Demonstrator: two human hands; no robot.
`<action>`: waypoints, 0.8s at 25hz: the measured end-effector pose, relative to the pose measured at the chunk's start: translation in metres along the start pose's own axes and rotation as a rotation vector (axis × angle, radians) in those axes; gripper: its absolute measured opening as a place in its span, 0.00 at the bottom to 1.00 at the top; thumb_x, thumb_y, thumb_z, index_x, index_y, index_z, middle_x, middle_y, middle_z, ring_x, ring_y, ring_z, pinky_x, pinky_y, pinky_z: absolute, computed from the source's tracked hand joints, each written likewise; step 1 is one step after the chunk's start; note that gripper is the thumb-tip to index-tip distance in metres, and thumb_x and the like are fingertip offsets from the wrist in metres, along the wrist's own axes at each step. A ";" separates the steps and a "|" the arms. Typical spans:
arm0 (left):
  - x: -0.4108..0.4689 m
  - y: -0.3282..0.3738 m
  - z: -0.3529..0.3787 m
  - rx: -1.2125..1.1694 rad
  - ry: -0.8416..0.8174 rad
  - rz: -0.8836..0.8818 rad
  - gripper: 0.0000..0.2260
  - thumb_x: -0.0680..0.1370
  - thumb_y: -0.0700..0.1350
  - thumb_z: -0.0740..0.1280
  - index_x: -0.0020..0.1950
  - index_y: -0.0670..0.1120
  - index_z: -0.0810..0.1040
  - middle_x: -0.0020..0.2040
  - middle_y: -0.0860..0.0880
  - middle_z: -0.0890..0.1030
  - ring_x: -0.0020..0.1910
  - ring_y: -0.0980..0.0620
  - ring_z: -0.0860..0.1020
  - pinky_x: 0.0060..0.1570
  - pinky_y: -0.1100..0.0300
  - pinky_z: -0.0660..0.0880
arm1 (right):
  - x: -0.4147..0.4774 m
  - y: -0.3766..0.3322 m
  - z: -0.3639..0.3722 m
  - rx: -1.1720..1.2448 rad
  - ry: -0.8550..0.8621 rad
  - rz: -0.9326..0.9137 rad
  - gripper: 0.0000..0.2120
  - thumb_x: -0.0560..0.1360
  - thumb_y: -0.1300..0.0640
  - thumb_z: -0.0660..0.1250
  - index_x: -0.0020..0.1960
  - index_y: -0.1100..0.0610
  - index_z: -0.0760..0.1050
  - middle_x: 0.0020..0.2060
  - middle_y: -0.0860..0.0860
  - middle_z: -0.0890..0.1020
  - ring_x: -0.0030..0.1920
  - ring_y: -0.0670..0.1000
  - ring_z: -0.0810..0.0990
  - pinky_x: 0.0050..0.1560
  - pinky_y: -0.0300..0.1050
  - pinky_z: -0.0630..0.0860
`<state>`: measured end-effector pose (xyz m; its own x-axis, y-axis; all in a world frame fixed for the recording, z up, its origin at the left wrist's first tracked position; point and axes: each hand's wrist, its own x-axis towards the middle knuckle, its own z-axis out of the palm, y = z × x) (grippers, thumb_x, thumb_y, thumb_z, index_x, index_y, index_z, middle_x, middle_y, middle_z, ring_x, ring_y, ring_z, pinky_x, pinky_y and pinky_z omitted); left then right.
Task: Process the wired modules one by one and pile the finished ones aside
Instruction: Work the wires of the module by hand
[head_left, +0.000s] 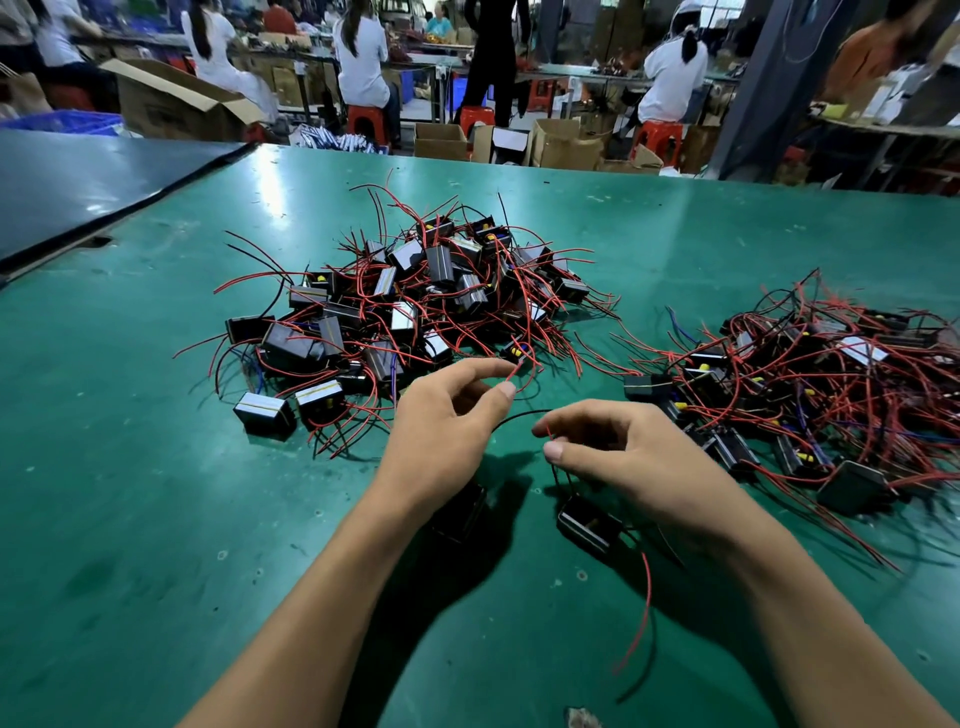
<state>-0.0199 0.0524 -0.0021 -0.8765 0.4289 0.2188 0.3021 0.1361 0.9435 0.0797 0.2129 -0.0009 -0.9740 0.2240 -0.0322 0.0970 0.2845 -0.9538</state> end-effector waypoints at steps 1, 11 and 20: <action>-0.002 0.002 0.000 0.021 0.002 0.039 0.05 0.78 0.43 0.70 0.52 0.50 0.85 0.39 0.46 0.83 0.36 0.53 0.77 0.39 0.57 0.74 | -0.001 -0.002 -0.002 0.035 -0.004 -0.004 0.06 0.76 0.62 0.73 0.51 0.55 0.84 0.39 0.51 0.85 0.36 0.42 0.78 0.38 0.33 0.74; -0.009 0.003 0.008 0.251 -0.114 0.214 0.09 0.79 0.39 0.66 0.54 0.46 0.85 0.43 0.54 0.80 0.38 0.63 0.74 0.38 0.75 0.65 | -0.001 -0.001 0.003 0.182 0.139 0.001 0.04 0.74 0.64 0.74 0.49 0.61 0.83 0.41 0.57 0.87 0.32 0.51 0.83 0.36 0.39 0.80; -0.011 0.000 0.008 0.221 -0.115 0.195 0.09 0.79 0.38 0.65 0.52 0.47 0.84 0.45 0.53 0.81 0.40 0.61 0.75 0.38 0.74 0.66 | -0.001 0.003 0.003 0.171 0.126 -0.015 0.04 0.75 0.61 0.73 0.49 0.57 0.83 0.41 0.55 0.87 0.31 0.49 0.81 0.34 0.38 0.78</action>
<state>-0.0075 0.0551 -0.0063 -0.7497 0.5622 0.3492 0.5459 0.2269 0.8065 0.0804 0.2105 -0.0047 -0.9409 0.3384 0.0095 0.0364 0.1290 -0.9910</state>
